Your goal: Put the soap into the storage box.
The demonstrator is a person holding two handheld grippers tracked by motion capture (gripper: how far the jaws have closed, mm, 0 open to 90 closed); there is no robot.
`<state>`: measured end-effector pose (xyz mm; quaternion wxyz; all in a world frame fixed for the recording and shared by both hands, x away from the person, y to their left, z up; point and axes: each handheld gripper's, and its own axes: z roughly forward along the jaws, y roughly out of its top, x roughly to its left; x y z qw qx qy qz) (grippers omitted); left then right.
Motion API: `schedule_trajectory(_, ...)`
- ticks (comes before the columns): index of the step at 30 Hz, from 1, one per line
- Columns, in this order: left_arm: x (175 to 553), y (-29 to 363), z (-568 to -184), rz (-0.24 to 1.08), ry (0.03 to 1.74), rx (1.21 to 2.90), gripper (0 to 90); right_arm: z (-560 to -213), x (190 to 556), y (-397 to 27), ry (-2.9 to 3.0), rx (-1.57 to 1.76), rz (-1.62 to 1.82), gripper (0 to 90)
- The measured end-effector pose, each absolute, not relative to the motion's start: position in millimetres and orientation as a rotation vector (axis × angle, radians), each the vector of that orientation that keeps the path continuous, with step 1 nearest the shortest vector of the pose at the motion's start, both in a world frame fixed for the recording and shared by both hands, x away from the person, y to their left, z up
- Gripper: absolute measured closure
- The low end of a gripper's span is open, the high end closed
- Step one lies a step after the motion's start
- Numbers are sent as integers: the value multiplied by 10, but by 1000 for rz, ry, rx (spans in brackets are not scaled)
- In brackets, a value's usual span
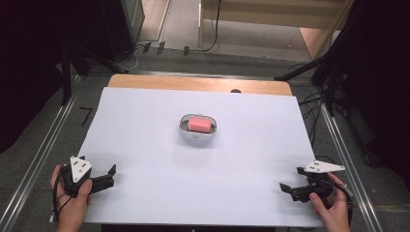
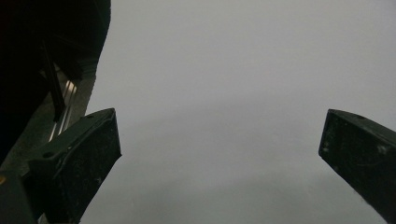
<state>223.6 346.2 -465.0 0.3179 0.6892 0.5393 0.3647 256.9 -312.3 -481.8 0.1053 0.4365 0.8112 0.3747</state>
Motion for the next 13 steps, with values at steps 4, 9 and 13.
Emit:
schedule_trajectory(4,2236,3463,-4650,959,1421,1812,0,-4868,2471,-3190,2343,1308,1145,40)
schedule_trajectory(9,2236,3468,-4649,951,1420,1807,0,-4883,2391,-3199,2283,1290,1184,40)
schedule_trajectory(13,2238,3470,-4650,946,1420,1807,0,-4884,2365,-3174,2268,1259,1189,68)
